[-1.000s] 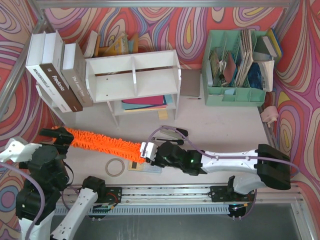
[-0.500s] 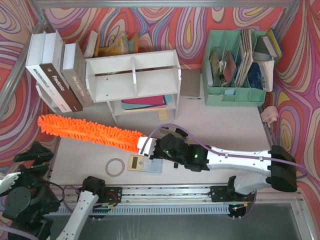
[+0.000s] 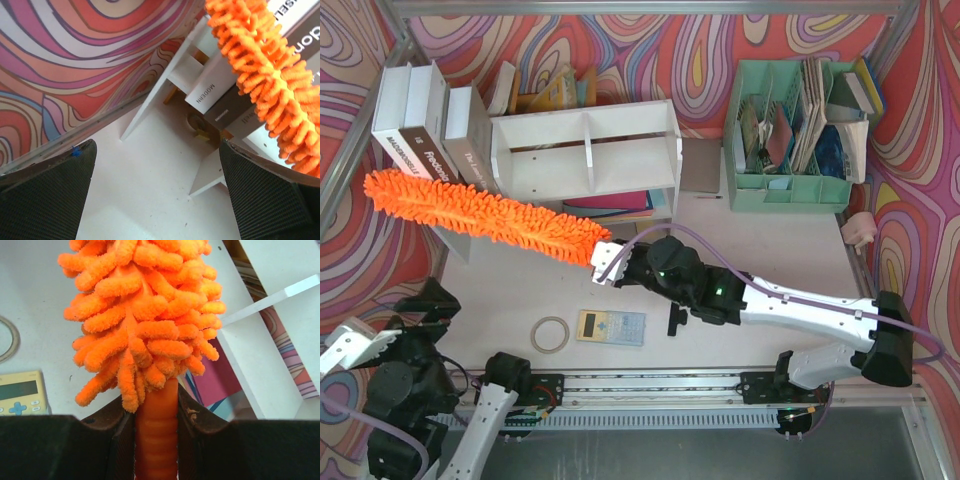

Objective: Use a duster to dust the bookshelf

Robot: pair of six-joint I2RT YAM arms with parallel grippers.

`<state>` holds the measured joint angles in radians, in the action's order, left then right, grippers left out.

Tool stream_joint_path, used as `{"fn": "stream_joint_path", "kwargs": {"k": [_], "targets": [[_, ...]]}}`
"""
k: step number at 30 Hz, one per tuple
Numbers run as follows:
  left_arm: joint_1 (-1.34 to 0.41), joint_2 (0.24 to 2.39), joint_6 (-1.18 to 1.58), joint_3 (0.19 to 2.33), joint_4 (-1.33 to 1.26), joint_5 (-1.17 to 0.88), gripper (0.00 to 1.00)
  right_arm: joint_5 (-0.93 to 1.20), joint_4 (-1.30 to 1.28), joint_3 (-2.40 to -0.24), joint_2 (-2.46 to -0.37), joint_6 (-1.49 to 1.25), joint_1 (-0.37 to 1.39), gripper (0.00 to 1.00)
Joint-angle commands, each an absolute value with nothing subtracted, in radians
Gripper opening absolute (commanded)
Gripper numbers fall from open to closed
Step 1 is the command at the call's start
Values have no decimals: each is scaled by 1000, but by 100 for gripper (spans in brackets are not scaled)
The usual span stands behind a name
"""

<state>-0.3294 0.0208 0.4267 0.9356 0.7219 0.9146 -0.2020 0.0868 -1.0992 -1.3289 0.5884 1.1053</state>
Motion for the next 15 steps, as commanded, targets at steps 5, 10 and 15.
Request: {"fn": "stream_joint_path", "kwargs": {"k": [5,10,15], "targets": [[-336,5,383,876,662,776,99,-196,123,-1152,-1337,587,1047,0],[-336,5,387,866,670,791,99,-168,123,-1103,-1369,549,1026,0],[-336,5,394,864,676,827,98,-149,117,-1094,-1401,531,1026,0]]}}
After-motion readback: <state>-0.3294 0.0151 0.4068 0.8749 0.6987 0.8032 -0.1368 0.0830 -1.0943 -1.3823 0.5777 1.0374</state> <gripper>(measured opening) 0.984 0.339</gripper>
